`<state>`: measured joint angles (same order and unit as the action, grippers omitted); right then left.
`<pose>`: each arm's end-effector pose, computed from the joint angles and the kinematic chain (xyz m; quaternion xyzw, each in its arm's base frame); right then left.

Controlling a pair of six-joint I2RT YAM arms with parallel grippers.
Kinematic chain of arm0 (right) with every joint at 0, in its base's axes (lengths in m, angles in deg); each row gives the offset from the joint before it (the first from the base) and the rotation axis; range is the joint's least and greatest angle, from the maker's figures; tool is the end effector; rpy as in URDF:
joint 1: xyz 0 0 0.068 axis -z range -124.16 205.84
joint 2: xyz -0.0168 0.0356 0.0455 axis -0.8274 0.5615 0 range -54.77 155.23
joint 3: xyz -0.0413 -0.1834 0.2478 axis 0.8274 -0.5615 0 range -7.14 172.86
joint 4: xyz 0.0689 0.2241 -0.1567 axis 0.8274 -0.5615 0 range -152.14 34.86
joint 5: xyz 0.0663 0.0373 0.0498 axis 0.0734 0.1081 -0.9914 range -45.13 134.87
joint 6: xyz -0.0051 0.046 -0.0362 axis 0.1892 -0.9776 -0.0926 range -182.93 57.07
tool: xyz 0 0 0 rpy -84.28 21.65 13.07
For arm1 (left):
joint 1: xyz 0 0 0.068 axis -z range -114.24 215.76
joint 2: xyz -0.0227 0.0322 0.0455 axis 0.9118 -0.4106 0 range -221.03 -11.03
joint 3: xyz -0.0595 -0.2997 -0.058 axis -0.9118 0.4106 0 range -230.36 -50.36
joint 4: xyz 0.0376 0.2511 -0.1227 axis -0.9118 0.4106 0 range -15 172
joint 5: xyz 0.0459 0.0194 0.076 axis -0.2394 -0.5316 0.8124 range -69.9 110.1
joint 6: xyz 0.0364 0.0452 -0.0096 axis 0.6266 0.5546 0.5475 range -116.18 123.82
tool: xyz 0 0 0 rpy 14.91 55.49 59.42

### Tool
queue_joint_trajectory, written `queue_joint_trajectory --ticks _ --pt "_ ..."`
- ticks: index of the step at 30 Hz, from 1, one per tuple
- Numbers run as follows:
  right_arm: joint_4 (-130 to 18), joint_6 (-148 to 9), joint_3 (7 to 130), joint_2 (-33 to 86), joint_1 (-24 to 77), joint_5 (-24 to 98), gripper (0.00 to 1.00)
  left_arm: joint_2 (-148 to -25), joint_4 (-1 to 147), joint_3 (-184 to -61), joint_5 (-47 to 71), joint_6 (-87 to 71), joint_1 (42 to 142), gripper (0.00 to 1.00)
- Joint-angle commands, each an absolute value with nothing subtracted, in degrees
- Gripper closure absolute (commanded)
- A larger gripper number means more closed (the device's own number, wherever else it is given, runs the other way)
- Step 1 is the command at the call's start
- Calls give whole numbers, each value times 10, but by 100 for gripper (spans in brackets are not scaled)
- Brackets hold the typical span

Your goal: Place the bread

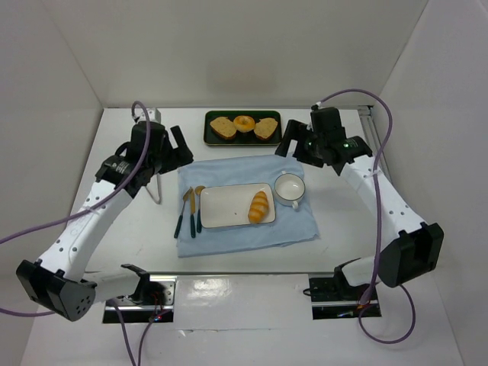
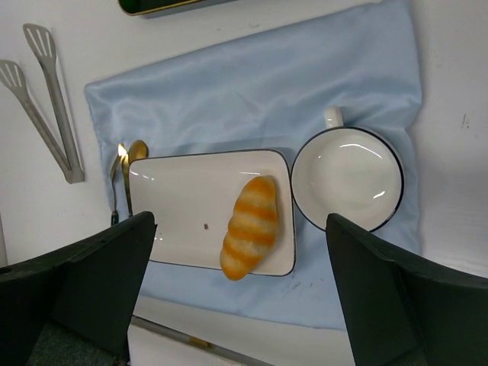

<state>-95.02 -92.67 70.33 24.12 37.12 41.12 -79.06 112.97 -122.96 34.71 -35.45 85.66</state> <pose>0.2997 0.1045 0.3876 0.0740 0.9077 0.1962 0.3636 0.2518 -0.0797 0.4123 -0.2063 0.8508 -0.1348 0.4641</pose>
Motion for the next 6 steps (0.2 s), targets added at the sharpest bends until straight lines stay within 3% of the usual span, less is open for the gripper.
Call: queue_joint_trajectory --ticks 1,6 --pt "-944 -940 727 220 363 432 0 -790 1147 -1273 338 -390 883 5" --pt "-944 -940 721 220 358 432 0 -783 1167 -1280 333 -411 942 2"
